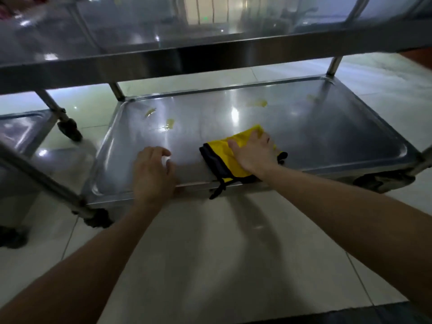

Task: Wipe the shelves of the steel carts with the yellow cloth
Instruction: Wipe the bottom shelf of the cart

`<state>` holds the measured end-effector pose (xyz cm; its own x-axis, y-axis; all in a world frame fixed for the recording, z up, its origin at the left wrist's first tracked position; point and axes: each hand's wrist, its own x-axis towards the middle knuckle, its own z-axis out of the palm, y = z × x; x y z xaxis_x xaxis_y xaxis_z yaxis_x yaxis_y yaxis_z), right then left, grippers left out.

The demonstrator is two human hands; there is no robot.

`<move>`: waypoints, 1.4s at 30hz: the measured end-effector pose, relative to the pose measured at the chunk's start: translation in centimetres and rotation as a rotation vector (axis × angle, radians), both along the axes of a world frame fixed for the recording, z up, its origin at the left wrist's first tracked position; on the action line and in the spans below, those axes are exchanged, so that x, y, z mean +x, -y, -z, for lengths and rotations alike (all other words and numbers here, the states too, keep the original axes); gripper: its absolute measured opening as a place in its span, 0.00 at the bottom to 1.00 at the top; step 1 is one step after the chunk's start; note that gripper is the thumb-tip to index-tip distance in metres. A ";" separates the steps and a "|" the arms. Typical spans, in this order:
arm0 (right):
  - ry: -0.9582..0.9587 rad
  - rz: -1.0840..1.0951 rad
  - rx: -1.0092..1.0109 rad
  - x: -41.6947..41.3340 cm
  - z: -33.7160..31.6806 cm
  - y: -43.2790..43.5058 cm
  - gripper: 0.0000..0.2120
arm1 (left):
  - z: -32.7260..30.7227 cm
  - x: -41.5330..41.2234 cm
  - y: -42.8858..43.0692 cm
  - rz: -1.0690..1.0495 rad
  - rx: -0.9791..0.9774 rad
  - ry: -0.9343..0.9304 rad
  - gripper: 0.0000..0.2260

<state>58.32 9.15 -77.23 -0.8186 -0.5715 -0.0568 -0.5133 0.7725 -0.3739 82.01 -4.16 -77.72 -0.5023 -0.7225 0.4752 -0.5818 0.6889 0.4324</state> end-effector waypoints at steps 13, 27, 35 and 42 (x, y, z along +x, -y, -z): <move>-0.040 0.060 0.167 2.2 3.4 4.0 0.61 | -2.1 14.5 4.6 -0.532 0.445 -0.610 0.22; -0.134 -0.822 0.102 19.6 2.3 22.5 0.59 | -1.8 18.0 8.0 -0.326 0.377 -0.312 0.07; -0.116 -1.007 -0.001 21.2 2.8 18.7 0.45 | -1.8 17.5 7.5 -0.291 0.378 -0.361 0.09; -0.156 -1.091 -0.107 14.3 3.3 8.3 0.42 | -2.9 15.5 4.2 -0.572 0.331 -0.395 0.17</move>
